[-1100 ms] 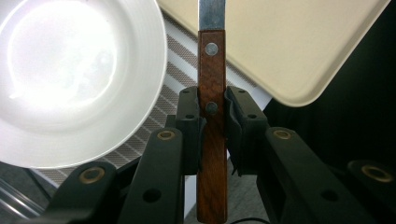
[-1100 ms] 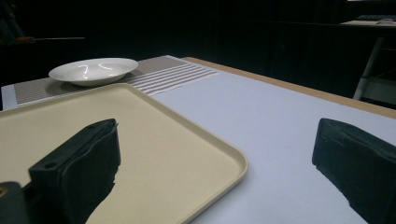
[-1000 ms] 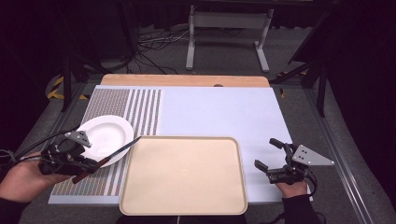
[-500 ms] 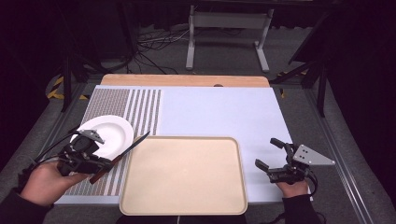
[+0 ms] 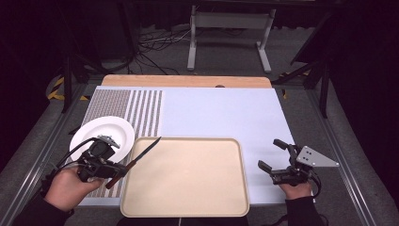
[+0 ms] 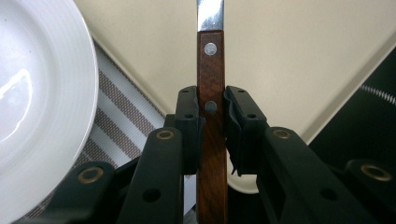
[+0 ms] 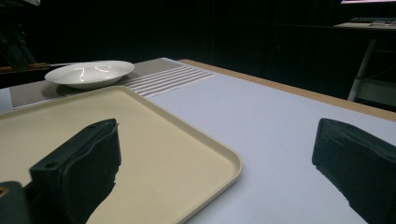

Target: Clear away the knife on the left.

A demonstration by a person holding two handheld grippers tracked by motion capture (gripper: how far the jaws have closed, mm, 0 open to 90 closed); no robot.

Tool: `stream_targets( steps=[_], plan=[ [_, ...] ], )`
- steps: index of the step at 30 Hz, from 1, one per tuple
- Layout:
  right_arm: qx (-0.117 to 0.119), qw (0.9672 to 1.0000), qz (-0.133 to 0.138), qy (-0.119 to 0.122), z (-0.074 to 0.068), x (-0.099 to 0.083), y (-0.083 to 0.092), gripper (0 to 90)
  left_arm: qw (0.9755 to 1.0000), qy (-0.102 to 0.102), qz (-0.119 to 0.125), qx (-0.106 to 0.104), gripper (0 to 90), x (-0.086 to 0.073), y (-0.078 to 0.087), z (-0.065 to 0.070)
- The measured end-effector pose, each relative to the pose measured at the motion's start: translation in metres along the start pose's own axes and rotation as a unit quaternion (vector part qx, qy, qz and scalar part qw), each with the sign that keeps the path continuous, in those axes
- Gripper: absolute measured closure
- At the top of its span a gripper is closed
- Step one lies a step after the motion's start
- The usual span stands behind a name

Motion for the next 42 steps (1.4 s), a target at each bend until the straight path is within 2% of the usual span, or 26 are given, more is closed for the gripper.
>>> stream_targets(
  steps=[5, 7, 9, 11, 15, 22, 23, 25, 29, 30, 34, 39, 40, 42],
  plan=[
    [-0.003, 1.0000, 0.004, 0.001, 0.001, 0.000, 0.002, 2.0, 0.9999, 0.010, 0.009, 0.002, 76.7, 0.003, -0.009, 0.003],
    [-0.003, 1.0000, 0.004, 0.000, 0.002, 0.000, 0.002, 1.9, 0.9999, 0.012, 0.008, 0.001, 76.7, 0.005, -0.014, 0.005],
    [-0.003, 1.0000, 0.003, 0.000, 0.002, 0.000, 0.003, 1.9, 0.9998, 0.015, 0.007, 0.010, 76.7, 0.006, -0.019, 0.007],
    [-0.002, 1.0000, 0.004, 0.001, 0.002, 0.000, 0.003, 1.9, 0.9997, 0.024, 0.005, 0.007, 76.7, 0.007, -0.025, 0.009],
    [-0.003, 1.0000, 0.004, 0.000, 0.002, 0.000, 0.003, 1.9, 0.9997, 0.022, 0.002, 0.013, 76.6, 0.008, -0.033, 0.012],
    [-0.004, 1.0000, 0.005, 0.000, 0.002, 0.000, 0.004, 1.9, 0.9993, 0.038, 0.000, 0.006, 76.5, 0.008, -0.047, 0.013],
    [-0.004, 1.0000, 0.005, 0.000, 0.002, 0.000, 0.004, 1.9, 0.9994, 0.034, 0.000, 0.002, 76.5, 0.008, -0.048, 0.012],
    [-0.003, 1.0000, 0.005, 0.000, 0.002, 0.000, 0.004, 1.9, 0.9990, 0.044, -0.002, 0.001, 76.5, 0.006, -0.053, 0.012],
    [-0.003, 1.0000, 0.005, 0.000, 0.002, 0.000, 0.004, 2.0, 0.9991, 0.041, -0.011, 0.004, 76.5, 0.003, -0.059, 0.011],
    [-0.003, 1.0000, 0.005, -0.001, 0.002, 0.000, 0.004, 1.9, 0.9988, 0.048, -0.012, 0.002, 76.6, 0.003, -0.060, 0.012],
    [-0.002, 1.0000, 0.004, 0.001, 0.002, 0.000, 0.003, 2.0, 0.9988, 0.045, -0.017, 0.009, 76.6, 0.002, -0.061, 0.014],
    [-0.002, 1.0000, 0.005, -0.001, 0.001, 0.000, 0.004, 1.9, 0.9987, 0.046, -0.021, 0.008, 76.6, 0.001, -0.064, 0.015],
    [-0.002, 1.0000, 0.004, 0.000, 0.002, 0.000, 0.004, 2.0, 0.9983, 0.052, -0.027, 0.006, 76.6, -0.001, -0.068, 0.016],
    [-0.003, 1.0000, 0.004, -0.001, 0.002, 0.000, 0.004, 1.9, 0.9984, 0.044, -0.034, 0.009, 76.5, -0.002, -0.069, 0.015]
  ],
)
Point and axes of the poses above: each handheld gripper's, and its own axes: y roughly backward along the jaws, x roughly out of its top, z roughly to its right, the point moved 2 cm from there along -y, roughly forward along the jaws, and after that the axes turned 4 degrees about -z, right-handed, at the moved point
